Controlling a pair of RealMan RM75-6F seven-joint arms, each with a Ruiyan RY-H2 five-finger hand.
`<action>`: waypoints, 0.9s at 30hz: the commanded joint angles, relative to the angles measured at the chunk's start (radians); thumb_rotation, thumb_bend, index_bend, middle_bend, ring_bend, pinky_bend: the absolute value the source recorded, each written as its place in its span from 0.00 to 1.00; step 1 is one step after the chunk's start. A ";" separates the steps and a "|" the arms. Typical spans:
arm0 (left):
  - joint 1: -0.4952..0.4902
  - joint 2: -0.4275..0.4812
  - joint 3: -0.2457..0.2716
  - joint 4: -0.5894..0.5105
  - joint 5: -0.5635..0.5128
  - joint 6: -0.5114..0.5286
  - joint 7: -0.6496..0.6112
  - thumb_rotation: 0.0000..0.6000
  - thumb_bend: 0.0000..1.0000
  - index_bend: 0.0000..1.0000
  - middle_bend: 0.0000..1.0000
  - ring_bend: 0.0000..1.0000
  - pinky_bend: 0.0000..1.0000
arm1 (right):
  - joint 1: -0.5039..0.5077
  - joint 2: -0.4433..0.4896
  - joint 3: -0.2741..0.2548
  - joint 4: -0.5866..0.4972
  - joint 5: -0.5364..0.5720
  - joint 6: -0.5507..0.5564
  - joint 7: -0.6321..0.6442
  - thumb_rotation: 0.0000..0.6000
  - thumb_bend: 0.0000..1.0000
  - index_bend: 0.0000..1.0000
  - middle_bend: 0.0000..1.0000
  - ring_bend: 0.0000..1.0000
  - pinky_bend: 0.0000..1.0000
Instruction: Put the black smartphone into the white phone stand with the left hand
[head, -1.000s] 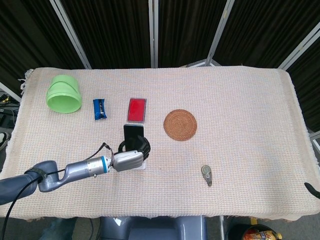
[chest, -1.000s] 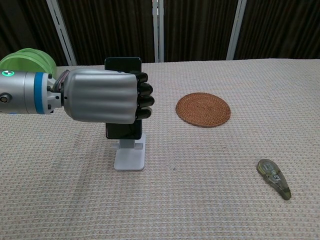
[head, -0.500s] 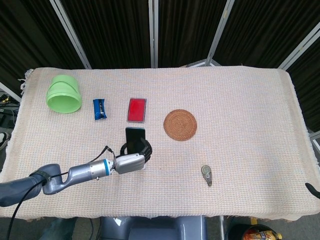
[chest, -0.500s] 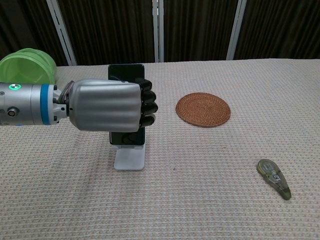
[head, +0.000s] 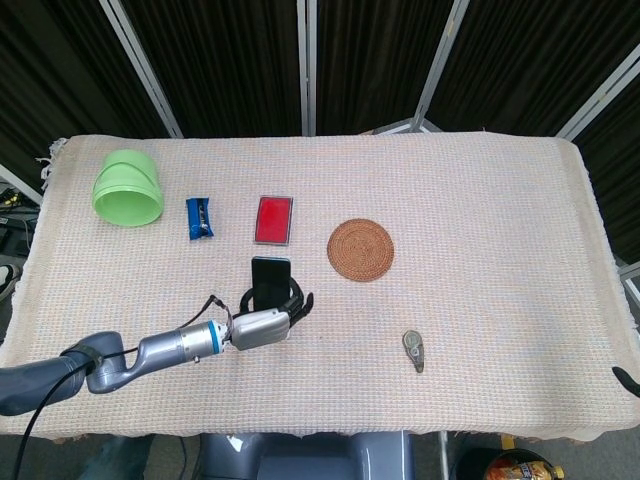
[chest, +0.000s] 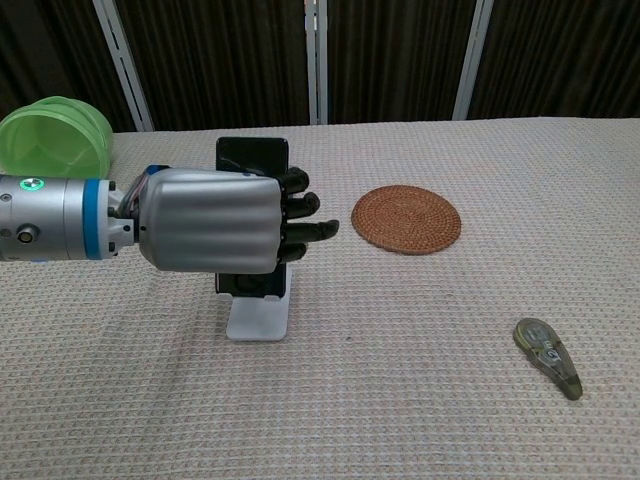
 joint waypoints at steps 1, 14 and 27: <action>0.000 0.001 0.000 -0.004 -0.001 0.000 0.001 1.00 0.00 0.12 0.00 0.06 0.21 | 0.000 0.000 0.000 0.000 -0.001 0.000 0.000 1.00 0.00 0.00 0.00 0.00 0.00; 0.045 0.076 -0.041 -0.076 -0.041 0.092 0.003 1.00 0.00 0.01 0.00 0.00 0.07 | -0.008 0.008 -0.008 -0.004 -0.022 0.012 0.013 1.00 0.00 0.00 0.00 0.00 0.00; 0.438 0.215 -0.107 -0.497 -0.527 0.424 -0.155 1.00 0.00 0.00 0.00 0.00 0.00 | -0.029 0.014 -0.027 -0.015 -0.091 0.060 0.013 1.00 0.00 0.00 0.00 0.00 0.00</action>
